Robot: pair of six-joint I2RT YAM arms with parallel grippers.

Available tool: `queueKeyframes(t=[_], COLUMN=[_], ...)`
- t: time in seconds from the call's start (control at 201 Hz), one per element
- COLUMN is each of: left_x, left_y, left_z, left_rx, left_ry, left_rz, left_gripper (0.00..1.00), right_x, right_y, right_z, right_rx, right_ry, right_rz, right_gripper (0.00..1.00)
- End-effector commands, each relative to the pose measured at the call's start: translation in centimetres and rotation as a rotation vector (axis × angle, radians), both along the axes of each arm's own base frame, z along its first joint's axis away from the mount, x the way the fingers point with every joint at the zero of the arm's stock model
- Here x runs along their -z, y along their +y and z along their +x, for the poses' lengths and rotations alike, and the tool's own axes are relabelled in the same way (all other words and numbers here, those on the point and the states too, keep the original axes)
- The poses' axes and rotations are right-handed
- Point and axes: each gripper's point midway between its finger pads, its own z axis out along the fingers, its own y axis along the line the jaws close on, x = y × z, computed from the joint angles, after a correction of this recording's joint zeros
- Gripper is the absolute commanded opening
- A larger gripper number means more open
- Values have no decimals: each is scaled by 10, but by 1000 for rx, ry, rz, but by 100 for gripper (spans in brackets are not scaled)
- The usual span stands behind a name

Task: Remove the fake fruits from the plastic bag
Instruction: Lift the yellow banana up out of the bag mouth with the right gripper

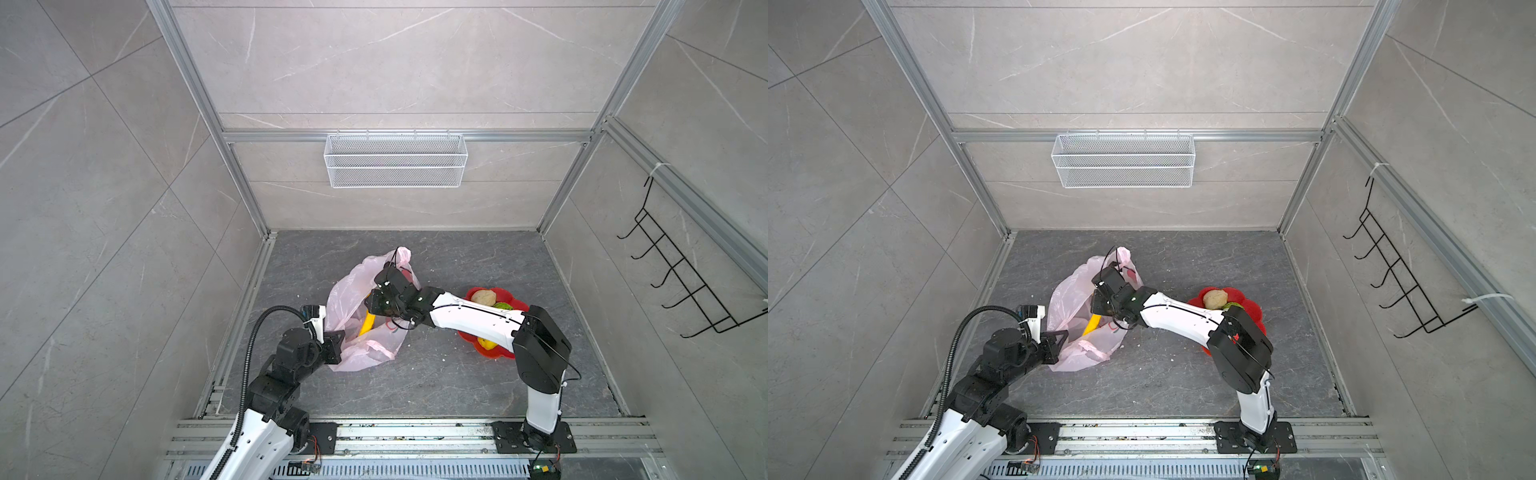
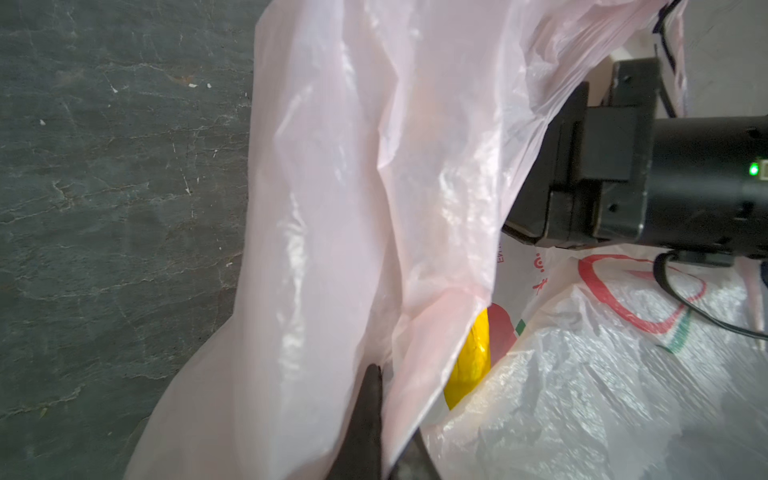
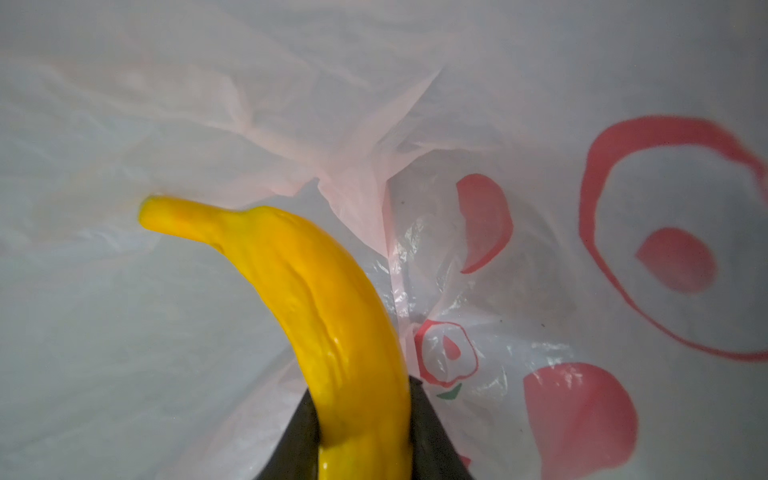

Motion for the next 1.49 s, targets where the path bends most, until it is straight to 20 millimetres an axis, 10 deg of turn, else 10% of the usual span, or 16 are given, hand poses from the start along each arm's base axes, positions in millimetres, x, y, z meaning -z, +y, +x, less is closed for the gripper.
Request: queueKeyframes(t=[0.0,0.289,0.518,1.254,1.488], left_x=[-28,-62,-44,-6,-41], left_y=[-10,-41,-57,-30,-18], left_z=[1,0,-9,10,36], left_rx=[49,196,233,79,-52], left_ry=[-81,-101,-85,-76,-225], left_rz=[-49,-140,-70,143,143], left_gripper=[2,13,11,5,4], right_x=[-33,-47,-75,-102,-90], right_y=[1,12,21,-40,-33], right_z=[11,28,33,-2,-34], right_rx=[62,100,81,-56,-192], right_ry=[-45,-88,-109,-161,-6], right_rz=[109,146,166,-61,-64], right_gripper=[15,14,14,15,14])
